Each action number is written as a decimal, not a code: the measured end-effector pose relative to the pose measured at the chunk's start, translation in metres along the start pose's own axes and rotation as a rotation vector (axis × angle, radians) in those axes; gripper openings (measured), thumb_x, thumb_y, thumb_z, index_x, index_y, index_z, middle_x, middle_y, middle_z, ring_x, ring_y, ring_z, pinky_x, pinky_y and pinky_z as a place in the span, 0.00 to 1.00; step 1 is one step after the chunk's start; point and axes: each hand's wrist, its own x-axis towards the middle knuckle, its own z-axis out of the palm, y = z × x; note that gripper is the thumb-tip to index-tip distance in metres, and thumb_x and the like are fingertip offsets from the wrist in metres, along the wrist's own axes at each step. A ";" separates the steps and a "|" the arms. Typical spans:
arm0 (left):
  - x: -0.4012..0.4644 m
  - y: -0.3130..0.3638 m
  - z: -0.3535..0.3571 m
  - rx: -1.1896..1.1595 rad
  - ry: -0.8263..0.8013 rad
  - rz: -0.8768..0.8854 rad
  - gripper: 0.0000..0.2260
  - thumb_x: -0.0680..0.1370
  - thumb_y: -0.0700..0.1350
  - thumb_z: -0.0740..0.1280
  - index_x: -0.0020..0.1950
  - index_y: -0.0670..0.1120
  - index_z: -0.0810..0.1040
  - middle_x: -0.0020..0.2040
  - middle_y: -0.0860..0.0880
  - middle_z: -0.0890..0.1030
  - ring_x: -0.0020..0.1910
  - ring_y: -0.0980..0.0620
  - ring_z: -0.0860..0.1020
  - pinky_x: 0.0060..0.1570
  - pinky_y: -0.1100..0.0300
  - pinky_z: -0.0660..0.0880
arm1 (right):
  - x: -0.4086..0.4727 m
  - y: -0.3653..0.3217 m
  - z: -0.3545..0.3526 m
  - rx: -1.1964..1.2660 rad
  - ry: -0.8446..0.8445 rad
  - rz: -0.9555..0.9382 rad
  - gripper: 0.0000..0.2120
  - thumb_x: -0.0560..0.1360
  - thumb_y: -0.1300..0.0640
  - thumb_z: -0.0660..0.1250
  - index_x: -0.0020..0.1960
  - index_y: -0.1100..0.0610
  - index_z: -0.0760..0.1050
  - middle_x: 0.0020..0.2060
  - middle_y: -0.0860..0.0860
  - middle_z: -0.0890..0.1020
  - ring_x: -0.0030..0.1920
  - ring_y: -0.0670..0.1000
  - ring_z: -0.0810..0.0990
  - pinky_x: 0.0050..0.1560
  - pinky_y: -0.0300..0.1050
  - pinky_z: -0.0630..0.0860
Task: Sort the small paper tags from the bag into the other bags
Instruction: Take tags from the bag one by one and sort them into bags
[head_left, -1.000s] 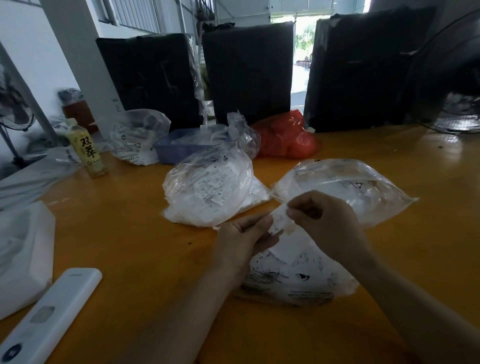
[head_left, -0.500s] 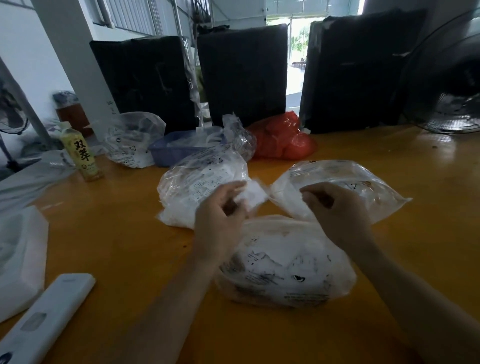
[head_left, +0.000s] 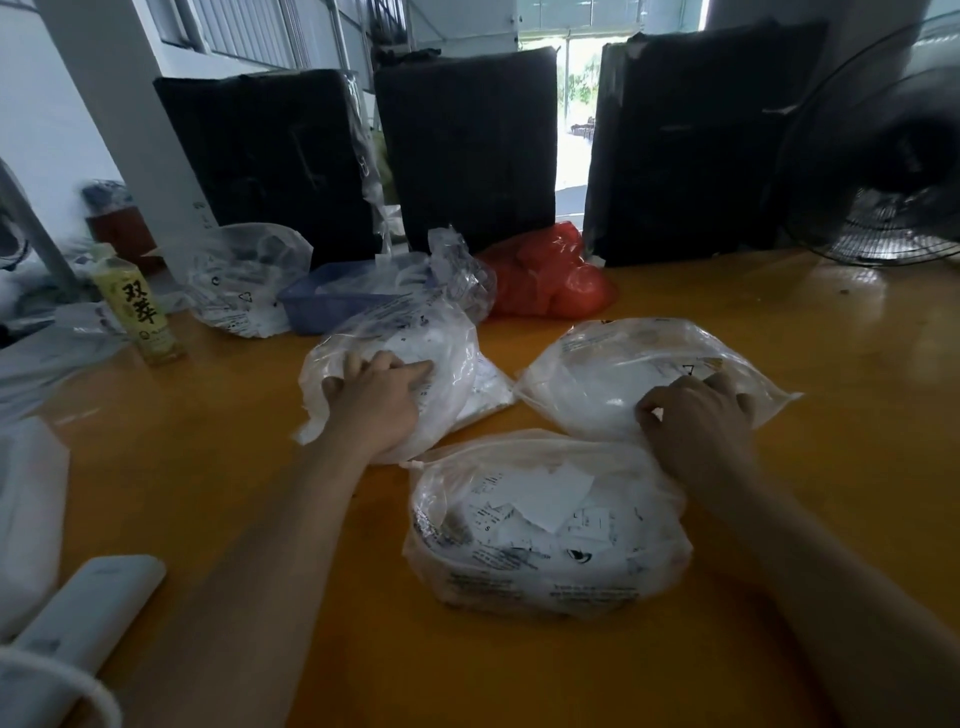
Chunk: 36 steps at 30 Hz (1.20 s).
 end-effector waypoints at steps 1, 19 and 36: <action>-0.001 0.002 -0.001 -0.018 0.009 0.016 0.24 0.86 0.45 0.55 0.79 0.65 0.65 0.78 0.53 0.67 0.77 0.41 0.57 0.70 0.38 0.57 | 0.000 0.000 0.000 0.034 0.025 0.007 0.10 0.82 0.51 0.64 0.58 0.49 0.83 0.58 0.52 0.82 0.64 0.61 0.72 0.60 0.57 0.67; -0.093 0.055 -0.002 -0.628 0.581 0.430 0.17 0.76 0.32 0.59 0.55 0.44 0.85 0.52 0.50 0.84 0.57 0.50 0.77 0.61 0.56 0.72 | 0.002 0.000 -0.021 0.490 0.244 0.000 0.05 0.78 0.55 0.72 0.50 0.55 0.84 0.45 0.47 0.86 0.43 0.46 0.79 0.44 0.38 0.70; -0.116 0.074 0.019 -1.678 -0.236 -0.093 0.11 0.79 0.47 0.73 0.60 0.46 0.84 0.54 0.45 0.88 0.51 0.44 0.87 0.43 0.59 0.83 | -0.044 -0.066 -0.042 1.051 -0.226 -0.152 0.01 0.77 0.54 0.73 0.47 0.49 0.83 0.39 0.48 0.87 0.38 0.49 0.85 0.45 0.52 0.83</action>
